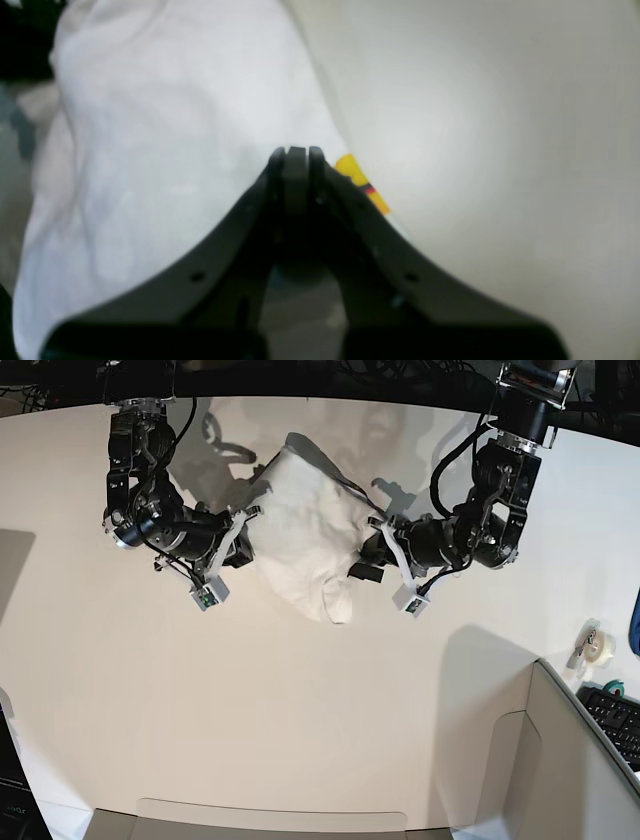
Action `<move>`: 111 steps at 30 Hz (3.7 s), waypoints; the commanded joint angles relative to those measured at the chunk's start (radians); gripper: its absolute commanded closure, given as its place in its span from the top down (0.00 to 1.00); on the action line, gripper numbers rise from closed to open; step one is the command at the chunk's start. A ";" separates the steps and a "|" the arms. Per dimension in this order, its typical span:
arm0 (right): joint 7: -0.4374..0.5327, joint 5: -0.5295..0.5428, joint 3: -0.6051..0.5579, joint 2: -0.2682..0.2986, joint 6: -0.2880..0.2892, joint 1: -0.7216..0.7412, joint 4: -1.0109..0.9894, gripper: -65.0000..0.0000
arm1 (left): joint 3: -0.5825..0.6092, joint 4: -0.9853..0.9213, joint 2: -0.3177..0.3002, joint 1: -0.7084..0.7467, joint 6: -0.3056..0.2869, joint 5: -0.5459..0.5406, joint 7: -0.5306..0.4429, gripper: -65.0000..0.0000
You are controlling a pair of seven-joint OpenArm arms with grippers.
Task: Layout the t-shirt on the table in an organized manner, then fold the t-shirt properly
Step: 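Grasp the folded bundle with both grippers and lift it, then carry the folded shirt with the right gripper to the table corner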
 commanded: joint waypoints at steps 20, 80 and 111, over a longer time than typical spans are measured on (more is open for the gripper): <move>0.015 0.268 -0.003 0.019 0.006 -0.139 0.152 0.00 | 0.004 -0.047 0.169 -0.152 0.010 0.102 -0.002 0.06; 0.018 -0.123 0.010 0.511 0.006 -0.128 -0.097 0.00 | -0.523 0.420 0.112 0.175 0.002 0.094 0.007 0.06; 0.104 -0.126 0.194 0.760 0.006 -0.120 -0.169 0.00 | -0.521 0.420 0.118 0.187 0.002 0.094 0.009 0.06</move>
